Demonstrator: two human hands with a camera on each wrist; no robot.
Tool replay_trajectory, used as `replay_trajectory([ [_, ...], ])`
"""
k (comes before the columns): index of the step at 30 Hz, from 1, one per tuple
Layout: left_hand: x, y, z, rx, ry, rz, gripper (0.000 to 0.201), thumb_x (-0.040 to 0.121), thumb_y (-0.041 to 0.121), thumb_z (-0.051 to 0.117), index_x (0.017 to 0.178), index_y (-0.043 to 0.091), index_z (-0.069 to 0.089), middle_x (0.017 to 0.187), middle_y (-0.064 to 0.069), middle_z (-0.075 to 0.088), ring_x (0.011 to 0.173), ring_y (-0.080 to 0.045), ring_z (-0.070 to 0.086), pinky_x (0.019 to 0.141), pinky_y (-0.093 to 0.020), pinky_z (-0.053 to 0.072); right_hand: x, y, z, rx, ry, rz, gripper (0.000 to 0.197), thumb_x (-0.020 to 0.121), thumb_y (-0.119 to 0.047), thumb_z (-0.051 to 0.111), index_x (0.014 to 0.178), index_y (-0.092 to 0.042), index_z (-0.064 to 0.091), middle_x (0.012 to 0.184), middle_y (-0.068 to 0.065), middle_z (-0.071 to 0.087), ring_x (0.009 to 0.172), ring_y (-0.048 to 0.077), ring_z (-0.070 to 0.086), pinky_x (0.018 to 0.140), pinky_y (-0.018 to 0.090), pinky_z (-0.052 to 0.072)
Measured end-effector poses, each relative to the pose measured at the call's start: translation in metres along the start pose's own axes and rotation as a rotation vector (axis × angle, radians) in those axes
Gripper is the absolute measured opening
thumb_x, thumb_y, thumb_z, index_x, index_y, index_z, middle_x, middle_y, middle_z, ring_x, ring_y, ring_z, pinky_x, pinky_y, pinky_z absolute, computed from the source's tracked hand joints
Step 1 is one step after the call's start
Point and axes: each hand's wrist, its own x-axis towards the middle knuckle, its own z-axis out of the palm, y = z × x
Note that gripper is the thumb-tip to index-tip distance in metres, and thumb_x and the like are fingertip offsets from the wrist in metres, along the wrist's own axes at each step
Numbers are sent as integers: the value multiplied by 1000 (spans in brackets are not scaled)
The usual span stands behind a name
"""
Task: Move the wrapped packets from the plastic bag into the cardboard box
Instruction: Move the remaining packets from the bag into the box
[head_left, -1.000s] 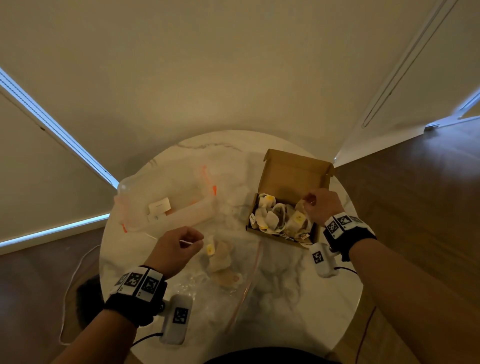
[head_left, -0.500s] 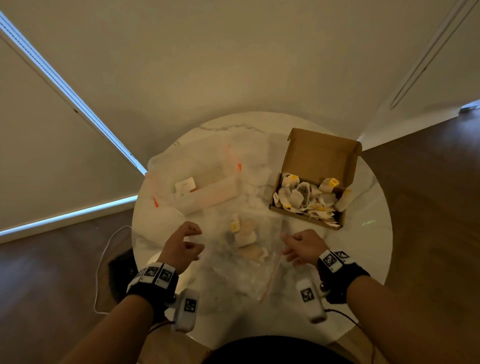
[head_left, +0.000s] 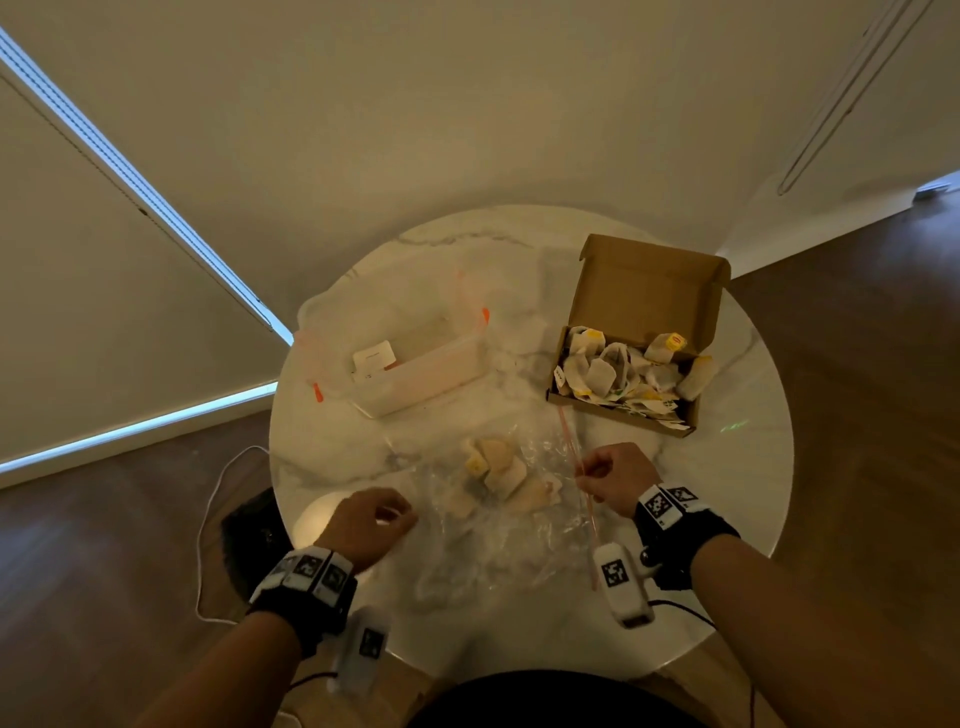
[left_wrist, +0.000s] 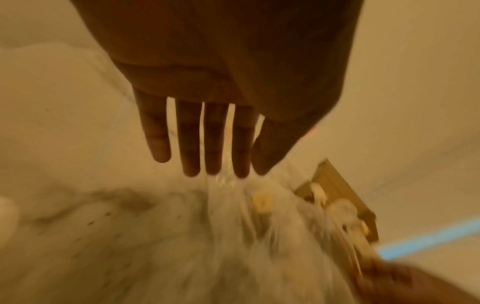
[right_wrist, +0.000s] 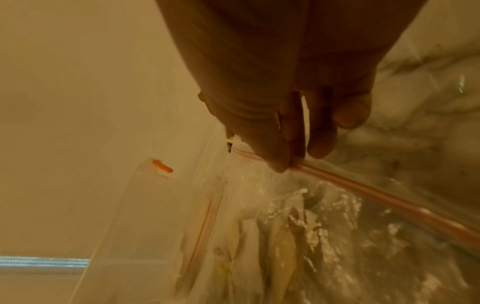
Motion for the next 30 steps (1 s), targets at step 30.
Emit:
replay_trajectory([
  [30, 17, 101, -53, -67, 121, 496, 15, 83, 7, 73, 86, 21, 77, 92, 14, 71, 86, -4, 66, 76, -19, 53, -9, 8, -15, 78, -53, 41, 12, 81, -1, 71, 79, -12, 67, 66, 7, 68, 55, 14, 63, 48, 20, 48],
])
